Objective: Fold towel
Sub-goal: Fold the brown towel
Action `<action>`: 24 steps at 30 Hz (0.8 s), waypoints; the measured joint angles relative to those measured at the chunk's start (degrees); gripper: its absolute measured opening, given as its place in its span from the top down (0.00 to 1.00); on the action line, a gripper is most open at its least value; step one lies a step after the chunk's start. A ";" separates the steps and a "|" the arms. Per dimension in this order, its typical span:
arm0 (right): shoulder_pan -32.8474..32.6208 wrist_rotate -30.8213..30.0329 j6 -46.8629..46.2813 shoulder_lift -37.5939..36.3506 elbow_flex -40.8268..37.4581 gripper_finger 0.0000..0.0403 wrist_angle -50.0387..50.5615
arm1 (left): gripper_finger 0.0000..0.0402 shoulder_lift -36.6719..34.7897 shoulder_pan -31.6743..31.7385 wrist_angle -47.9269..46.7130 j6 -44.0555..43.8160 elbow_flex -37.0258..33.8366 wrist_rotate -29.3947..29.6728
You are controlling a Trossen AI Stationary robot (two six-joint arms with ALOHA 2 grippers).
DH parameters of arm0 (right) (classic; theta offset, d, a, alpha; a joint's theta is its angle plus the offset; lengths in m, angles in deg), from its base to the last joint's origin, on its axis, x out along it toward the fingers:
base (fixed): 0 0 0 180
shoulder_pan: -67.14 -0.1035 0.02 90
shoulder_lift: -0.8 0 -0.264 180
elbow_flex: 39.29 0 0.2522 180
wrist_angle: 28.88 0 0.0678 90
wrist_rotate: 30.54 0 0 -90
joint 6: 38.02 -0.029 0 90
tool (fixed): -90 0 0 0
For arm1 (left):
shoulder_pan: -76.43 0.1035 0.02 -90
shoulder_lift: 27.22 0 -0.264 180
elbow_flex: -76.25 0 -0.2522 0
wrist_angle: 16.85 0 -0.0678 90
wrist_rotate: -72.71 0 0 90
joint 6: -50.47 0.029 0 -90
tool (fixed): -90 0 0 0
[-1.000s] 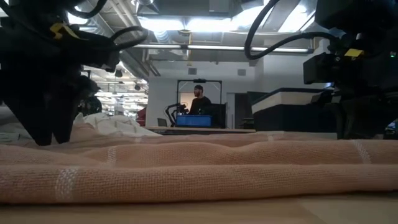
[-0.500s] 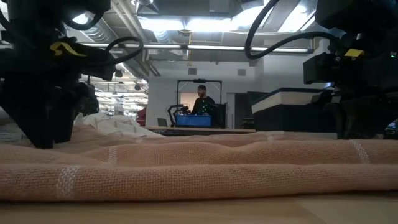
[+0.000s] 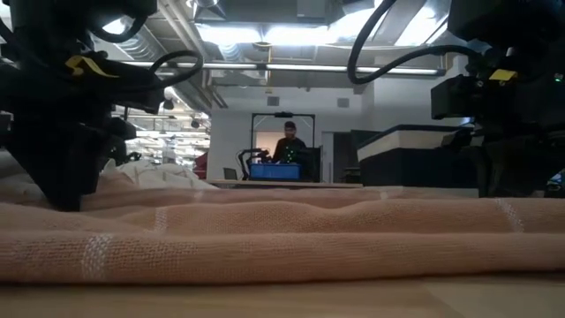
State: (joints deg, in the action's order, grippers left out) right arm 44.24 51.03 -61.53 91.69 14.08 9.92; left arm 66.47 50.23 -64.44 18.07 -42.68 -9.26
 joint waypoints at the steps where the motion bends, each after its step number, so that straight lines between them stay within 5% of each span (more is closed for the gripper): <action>1: 0.00 -0.02 0.00 0.00 0.00 0.97 -0.02 | 0.90 0.00 0.00 -0.14 -0.01 0.00 0.02; 3: 0.00 -0.06 0.00 0.00 0.00 0.97 0.02 | 0.97 0.02 -0.01 -0.19 0.22 -0.02 0.02; 12: -3.10 -4.57 0.61 -3.52 5.49 0.99 11.41 | 0.99 -3.59 -0.80 -8.58 0.57 6.90 0.38; 24: -10.81 -16.70 -5.91 -8.24 22.51 0.99 35.32 | 0.99 -12.82 -3.82 -23.15 1.17 20.80 11.69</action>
State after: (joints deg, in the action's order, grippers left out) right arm 33.44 34.33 -67.44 83.45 36.60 45.23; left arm 53.66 46.41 -87.59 19.24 -21.88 2.43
